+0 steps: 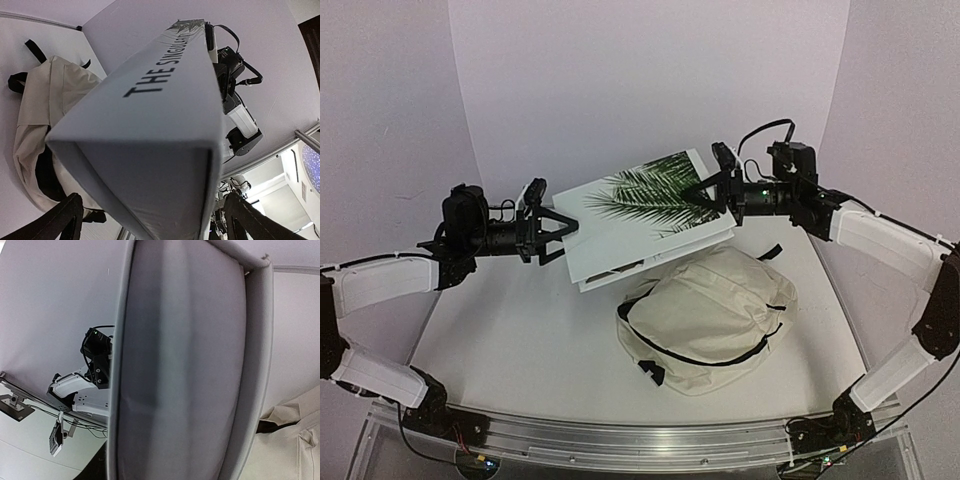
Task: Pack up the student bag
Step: Pick up the book from the center of the board, then place the book in the student bag.
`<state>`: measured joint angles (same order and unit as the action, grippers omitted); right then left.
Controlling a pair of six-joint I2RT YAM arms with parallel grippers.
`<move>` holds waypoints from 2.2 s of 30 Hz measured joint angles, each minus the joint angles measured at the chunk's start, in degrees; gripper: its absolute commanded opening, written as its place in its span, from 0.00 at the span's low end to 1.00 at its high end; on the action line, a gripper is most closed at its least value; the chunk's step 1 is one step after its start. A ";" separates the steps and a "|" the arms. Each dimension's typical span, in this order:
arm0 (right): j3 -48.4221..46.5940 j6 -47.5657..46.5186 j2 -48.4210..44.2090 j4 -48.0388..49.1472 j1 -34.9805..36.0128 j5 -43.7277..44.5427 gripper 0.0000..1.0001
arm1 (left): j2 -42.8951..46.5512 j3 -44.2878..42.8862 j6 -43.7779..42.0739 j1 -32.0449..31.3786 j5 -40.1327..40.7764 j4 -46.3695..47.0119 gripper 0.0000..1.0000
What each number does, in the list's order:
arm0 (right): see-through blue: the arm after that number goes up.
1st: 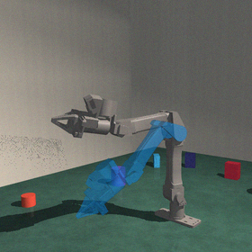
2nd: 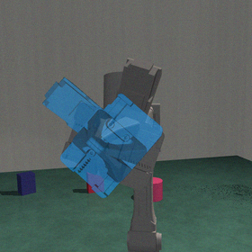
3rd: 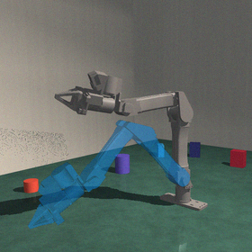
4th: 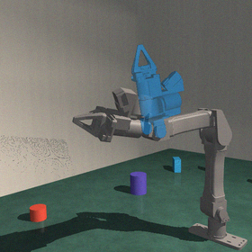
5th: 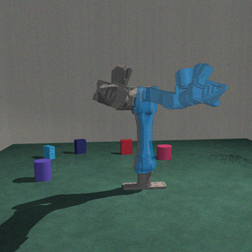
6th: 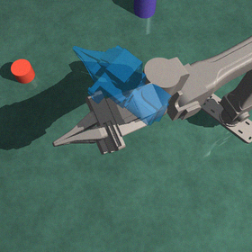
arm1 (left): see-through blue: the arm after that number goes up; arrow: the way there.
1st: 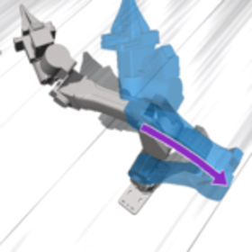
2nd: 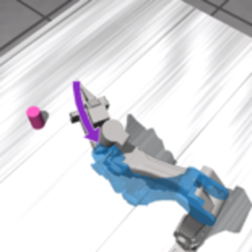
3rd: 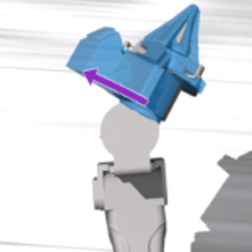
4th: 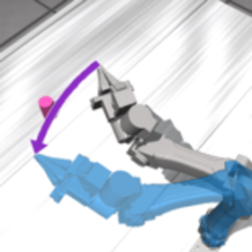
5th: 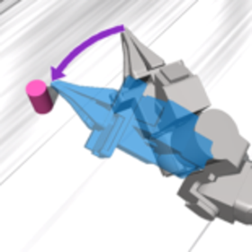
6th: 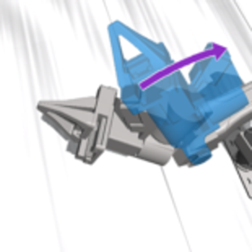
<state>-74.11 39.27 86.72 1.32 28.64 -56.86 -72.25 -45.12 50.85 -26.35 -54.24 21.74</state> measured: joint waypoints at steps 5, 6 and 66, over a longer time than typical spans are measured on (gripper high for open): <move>0.55 -0.13 -1.16 1.31 0.00 0.11 0.35 | -4.11 -0.59 4.35 -3.28 0.00 7.80 0.61; 0.76 -0.02 -1.25 1.49 0.00 0.24 0.35 | -4.66 -0.61 4.90 -3.87 0.04 9.60 0.57; -0.35 -33.40 12.37 -32.94 37.77 65.59 0.95 | 7.80 11.19 24.24 17.38 20.00 -6.88 0.17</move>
<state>-74.46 5.87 99.09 -31.62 66.41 8.73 -64.45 -33.93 75.09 -8.97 -34.24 14.85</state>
